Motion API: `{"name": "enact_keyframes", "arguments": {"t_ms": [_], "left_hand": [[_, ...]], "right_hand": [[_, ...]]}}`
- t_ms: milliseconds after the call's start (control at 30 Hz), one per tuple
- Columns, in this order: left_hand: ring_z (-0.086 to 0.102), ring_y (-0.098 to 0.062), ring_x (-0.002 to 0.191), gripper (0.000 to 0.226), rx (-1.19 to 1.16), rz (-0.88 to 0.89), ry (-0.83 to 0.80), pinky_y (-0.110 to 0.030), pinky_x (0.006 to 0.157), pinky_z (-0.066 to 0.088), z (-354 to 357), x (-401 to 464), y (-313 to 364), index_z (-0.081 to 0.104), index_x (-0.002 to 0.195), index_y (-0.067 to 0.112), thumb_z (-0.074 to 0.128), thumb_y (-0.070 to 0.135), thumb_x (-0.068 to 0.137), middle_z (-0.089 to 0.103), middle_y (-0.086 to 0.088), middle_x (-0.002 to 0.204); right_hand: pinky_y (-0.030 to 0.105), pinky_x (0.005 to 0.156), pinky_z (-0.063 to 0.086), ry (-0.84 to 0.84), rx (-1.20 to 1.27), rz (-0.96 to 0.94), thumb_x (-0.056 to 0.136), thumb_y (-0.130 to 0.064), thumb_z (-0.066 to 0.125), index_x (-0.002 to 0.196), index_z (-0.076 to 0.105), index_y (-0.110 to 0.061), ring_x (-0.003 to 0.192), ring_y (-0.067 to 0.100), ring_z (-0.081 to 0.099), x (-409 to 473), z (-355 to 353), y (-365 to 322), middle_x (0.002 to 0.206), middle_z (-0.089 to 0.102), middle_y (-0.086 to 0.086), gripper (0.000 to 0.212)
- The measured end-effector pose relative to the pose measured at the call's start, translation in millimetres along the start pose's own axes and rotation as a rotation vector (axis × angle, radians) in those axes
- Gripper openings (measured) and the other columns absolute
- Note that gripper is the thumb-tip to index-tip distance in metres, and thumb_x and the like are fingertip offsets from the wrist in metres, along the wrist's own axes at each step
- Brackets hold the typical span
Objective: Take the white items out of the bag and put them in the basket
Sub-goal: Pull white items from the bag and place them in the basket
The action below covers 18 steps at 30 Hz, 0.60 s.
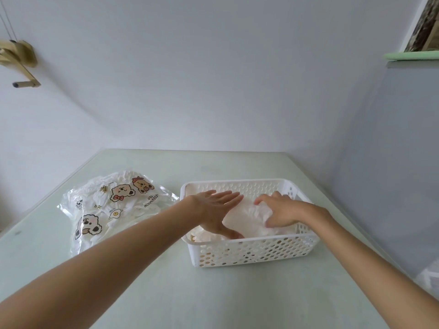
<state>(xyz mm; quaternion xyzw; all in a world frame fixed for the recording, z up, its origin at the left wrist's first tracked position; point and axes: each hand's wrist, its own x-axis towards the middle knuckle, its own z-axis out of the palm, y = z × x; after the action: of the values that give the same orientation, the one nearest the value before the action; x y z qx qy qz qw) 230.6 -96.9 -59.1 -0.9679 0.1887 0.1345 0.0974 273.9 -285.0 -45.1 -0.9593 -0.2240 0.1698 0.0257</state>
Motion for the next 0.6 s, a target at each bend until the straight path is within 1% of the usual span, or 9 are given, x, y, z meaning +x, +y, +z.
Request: {"name": "enact_keyframes", "arguments": {"t_ms": [33,100,167,233,333,400,500,533,600], "left_hand": [[-0.011,-0.011,0.147,0.102,0.008,-0.011,-0.023,-0.037,0.121,-0.003,2,2,-2,-0.016,0.151,0.019,0.037,0.076,0.084,-0.016,0.004,0.16],[-0.011,-0.01,0.147,0.101,0.005,-0.018,-0.051,-0.035,0.121,-0.002,8,5,-5,-0.016,0.151,0.02,0.036,0.075,0.085,-0.016,0.004,0.16],[-0.01,-0.011,0.148,0.099,-0.002,-0.01,-0.04,-0.035,0.121,-0.001,9,6,-6,-0.013,0.152,0.02,0.038,0.073,0.086,-0.013,0.003,0.161],[-0.003,-0.012,0.148,0.1,-0.009,-0.005,0.023,-0.036,0.122,0.005,7,3,-7,-0.004,0.154,0.02,0.043,0.074,0.084,-0.004,0.003,0.162],[0.012,-0.013,0.148,0.104,-0.083,-0.021,0.174,-0.038,0.12,0.016,0,-10,-11,0.012,0.154,0.022,0.051,0.077,0.076,0.012,0.007,0.161],[0.018,-0.011,0.146,0.099,-0.214,-0.065,0.271,-0.037,0.119,0.02,-5,-26,-15,0.02,0.153,0.025,0.052,0.077,0.075,0.019,0.011,0.158],[0.037,-0.009,0.136,0.07,-0.469,-0.149,0.483,-0.032,0.11,0.032,3,-65,-27,0.041,0.143,0.03,0.051,0.066,0.084,0.041,0.013,0.148],[0.043,-0.009,0.131,0.058,-0.492,-0.19,0.574,-0.031,0.106,0.036,11,-81,-34,0.048,0.137,0.032,0.053,0.06,0.087,0.048,0.015,0.142],[0.048,-0.009,0.123,0.042,-0.491,-0.303,0.71,-0.032,0.097,0.042,32,-112,-49,0.057,0.126,0.034,0.059,0.052,0.087,0.056,0.017,0.131]], "right_hand": [[0.04,0.104,0.038,-0.095,-0.006,0.048,0.088,-0.014,0.056,0.147,0.022,-0.031,0.134,0.029,0.032,2,0,5,0.149,0.021,0.007,0.07],[0.04,0.107,0.037,-0.167,0.052,0.081,0.088,-0.018,0.061,0.15,0.017,-0.029,0.135,0.03,0.035,6,2,13,0.152,0.018,0.005,0.077],[0.039,0.107,0.037,-0.154,0.077,0.061,0.087,-0.019,0.064,0.151,0.016,-0.025,0.134,0.028,0.037,8,5,16,0.153,0.021,0.005,0.08],[0.035,0.106,0.038,-0.113,0.096,0.037,0.087,-0.018,0.065,0.151,0.018,-0.023,0.133,0.026,0.039,9,4,17,0.152,0.026,0.006,0.079],[0.027,0.09,0.041,-0.058,0.194,0.011,0.089,-0.018,0.065,0.147,0.028,-0.024,0.129,0.022,0.044,-1,-6,18,0.146,0.038,0.004,0.069],[0.025,0.088,0.04,0.034,0.23,-0.016,0.091,-0.02,0.063,0.142,0.038,-0.025,0.125,0.019,0.046,-15,-15,15,0.14,0.043,0.002,0.056],[0.025,0.096,0.038,0.304,0.274,-0.114,0.092,-0.021,0.06,0.132,0.05,-0.025,0.121,0.013,0.047,-34,-16,-1,0.133,0.051,-0.003,0.041],[0.025,0.097,0.038,0.37,0.315,-0.162,0.093,-0.021,0.06,0.129,0.053,-0.026,0.119,0.01,0.048,-39,-13,-13,0.13,0.054,-0.006,0.037],[0.026,0.1,0.039,0.441,0.399,-0.267,0.093,-0.021,0.06,0.121,0.058,-0.03,0.117,0.005,0.05,-48,-2,-40,0.123,0.058,-0.013,0.03]]}}
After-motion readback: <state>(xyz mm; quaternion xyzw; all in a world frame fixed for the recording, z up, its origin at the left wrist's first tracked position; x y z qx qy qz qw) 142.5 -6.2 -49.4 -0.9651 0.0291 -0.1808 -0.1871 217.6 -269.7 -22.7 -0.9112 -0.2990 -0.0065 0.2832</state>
